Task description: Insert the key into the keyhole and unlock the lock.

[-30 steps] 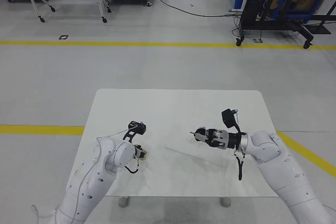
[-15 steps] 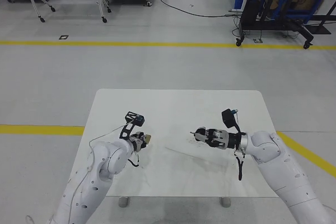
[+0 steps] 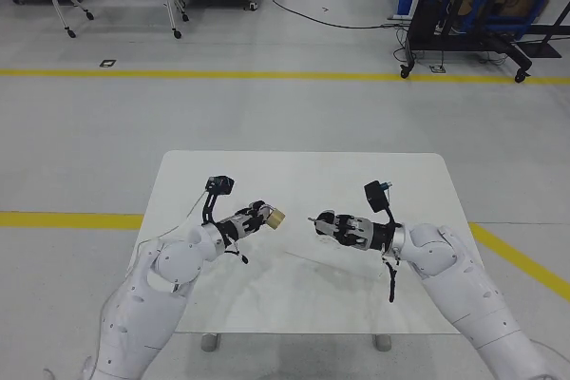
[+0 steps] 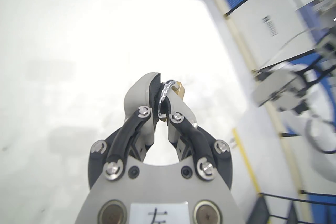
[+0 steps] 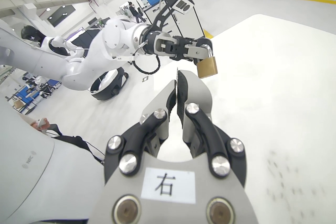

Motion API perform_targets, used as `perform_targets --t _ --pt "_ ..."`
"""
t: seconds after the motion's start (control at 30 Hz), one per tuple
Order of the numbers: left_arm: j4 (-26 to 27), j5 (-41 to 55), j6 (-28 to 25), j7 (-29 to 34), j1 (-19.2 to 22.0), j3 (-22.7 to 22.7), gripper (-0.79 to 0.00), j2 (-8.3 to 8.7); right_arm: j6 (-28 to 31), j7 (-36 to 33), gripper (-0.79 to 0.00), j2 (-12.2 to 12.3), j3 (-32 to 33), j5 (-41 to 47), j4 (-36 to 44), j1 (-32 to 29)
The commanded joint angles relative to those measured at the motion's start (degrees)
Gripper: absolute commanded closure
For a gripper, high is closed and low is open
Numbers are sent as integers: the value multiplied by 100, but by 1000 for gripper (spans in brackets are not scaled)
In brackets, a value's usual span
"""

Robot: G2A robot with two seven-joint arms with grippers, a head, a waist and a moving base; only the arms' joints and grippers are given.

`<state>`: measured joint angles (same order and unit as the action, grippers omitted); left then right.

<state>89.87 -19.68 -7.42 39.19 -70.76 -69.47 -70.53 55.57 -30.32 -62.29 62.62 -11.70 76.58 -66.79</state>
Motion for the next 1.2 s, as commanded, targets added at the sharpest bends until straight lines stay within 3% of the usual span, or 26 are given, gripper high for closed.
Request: perform_targets --t 0.0,0.4,0.5,0.53,0.63,0.93,1.17 --pt "-405 627 -231 42 235 -12 0 -20 2 206 0 -83 -221 -12 -179 197" --pt "-587 638 -215 4 329 44 0 -32 6 256 0 -122 -328 -24 -262 298" --pt "-1170 2054 694 696 812 210 0 -153 -128 661 0 -208 -503 400 -209 253" --pt "-1613 2543 1226 935 1036 255 0 -198 -264 727 0 -249 -596 418 -296 324" --pt "-2488 3387 1625 1142 1740 426 0 -342 -323 1263 0 -402 -848 834 -514 412" --pt "-4107 4741 1762 1280 2884 998 0 -760 -656 1671 0 -610 -1114 968 -820 659" --pt "-4107 4741 1762 1280 2884 998 0 -760 -656 1671 0 -610 -1114 968 -820 659"
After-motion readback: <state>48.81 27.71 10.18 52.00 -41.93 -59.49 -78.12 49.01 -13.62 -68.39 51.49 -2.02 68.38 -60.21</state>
